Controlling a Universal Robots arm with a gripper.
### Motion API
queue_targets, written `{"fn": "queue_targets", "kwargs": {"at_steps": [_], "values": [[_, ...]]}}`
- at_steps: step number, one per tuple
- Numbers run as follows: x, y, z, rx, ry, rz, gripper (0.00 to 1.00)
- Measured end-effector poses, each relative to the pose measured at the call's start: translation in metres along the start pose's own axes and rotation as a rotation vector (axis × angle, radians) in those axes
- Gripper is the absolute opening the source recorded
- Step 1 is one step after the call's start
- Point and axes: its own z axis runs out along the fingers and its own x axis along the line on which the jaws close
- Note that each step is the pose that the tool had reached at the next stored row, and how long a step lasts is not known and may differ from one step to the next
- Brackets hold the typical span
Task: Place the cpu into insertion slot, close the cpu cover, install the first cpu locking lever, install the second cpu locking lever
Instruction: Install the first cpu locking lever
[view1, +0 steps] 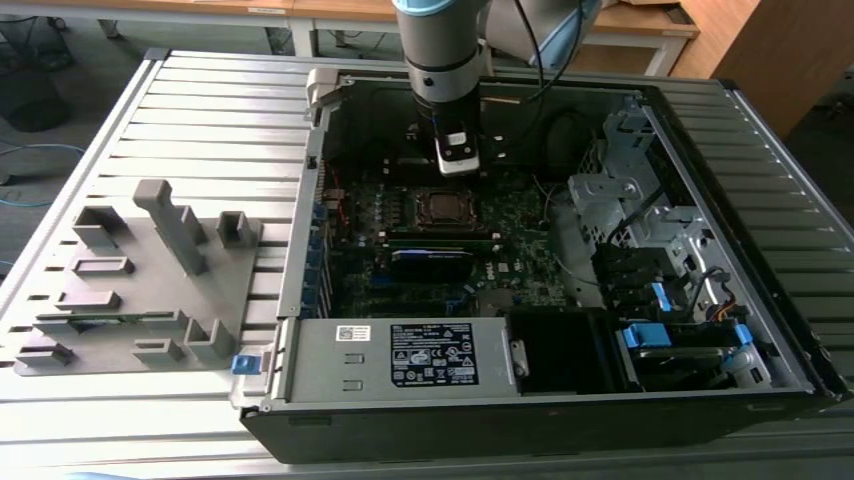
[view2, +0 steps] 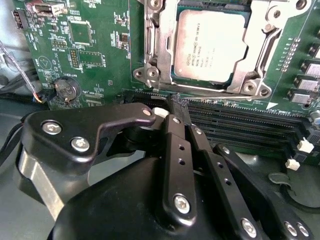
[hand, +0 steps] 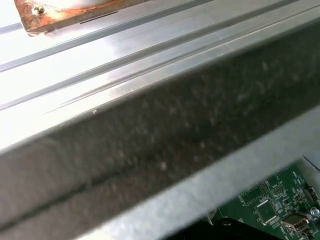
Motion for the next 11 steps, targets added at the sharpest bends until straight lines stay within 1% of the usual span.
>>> {"fn": "queue_targets", "kwargs": {"at_steps": [11], "values": [[0.0012,0.0032,0.0006,0.0002,-0.0005,0.002,0.11]]}}
